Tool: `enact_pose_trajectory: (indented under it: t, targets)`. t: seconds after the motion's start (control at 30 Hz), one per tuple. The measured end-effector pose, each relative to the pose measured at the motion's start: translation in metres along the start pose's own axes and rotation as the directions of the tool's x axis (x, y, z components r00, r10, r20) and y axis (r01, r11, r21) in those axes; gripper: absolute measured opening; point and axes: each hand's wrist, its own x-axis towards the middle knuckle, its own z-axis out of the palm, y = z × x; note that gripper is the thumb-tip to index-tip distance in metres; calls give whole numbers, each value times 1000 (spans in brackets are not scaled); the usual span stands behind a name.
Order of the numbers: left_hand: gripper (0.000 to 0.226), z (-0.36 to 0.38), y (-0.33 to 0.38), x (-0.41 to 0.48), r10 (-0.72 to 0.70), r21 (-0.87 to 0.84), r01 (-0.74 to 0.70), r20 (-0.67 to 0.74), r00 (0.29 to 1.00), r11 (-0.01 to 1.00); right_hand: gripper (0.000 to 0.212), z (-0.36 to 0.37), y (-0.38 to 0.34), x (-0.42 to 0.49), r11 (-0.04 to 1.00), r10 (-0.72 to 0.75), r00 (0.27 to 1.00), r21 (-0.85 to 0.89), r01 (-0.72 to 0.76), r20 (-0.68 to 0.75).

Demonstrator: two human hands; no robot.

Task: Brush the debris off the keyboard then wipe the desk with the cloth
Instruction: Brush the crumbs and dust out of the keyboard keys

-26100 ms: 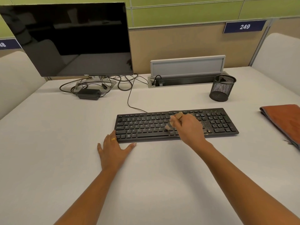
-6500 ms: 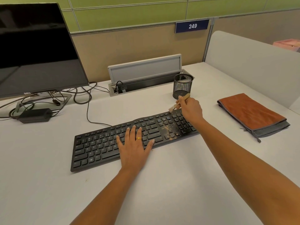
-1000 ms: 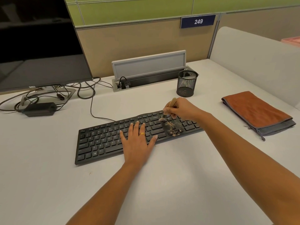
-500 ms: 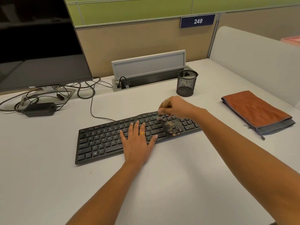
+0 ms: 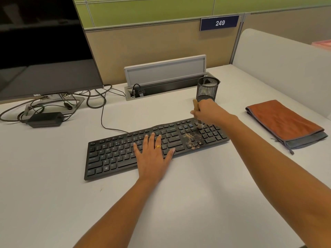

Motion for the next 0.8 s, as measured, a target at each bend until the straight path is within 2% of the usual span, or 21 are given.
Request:
enact_pose_trajectory:
  t: [0.07, 0.13, 0.2, 0.33, 0.53, 0.7, 0.8]
  targets:
    - [72, 0, 0, 0, 0, -7, 0, 2, 1000, 1000, 38, 4, -1, 1, 989, 23, 994, 147, -8, -105]
    - [72, -1, 0, 0, -1, 1, 1, 3, 1000, 1000, 40, 11, -1, 0, 949, 78, 986, 315, -28, -147]
    - [72, 0, -1, 0, -1, 2, 1, 7, 1000, 1000, 43, 20, 1, -1, 941, 131, 983, 328, -83, -127]
    - [72, 0, -1, 1, -1, -2, 1, 7, 1000, 1000, 45, 24, 2, -3, 973, 161, 973, 190, -129, -166]
    - [73, 1, 0, 1, -1, -6, 1, 7, 1000, 1000, 42, 30, -3, -7, 894, 118, 972, 449, -15, -203]
    - [73, 1, -1, 1, -2, 6, 2, 7, 1000, 1000, 45, 34, -4, -8, 964, 86, 976, 263, -31, -200]
    - [73, 1, -1, 1, -4, 4, 3, 6, 1000, 1000, 45, 31, -7, -6, 972, 70, 976, 234, -20, -208]
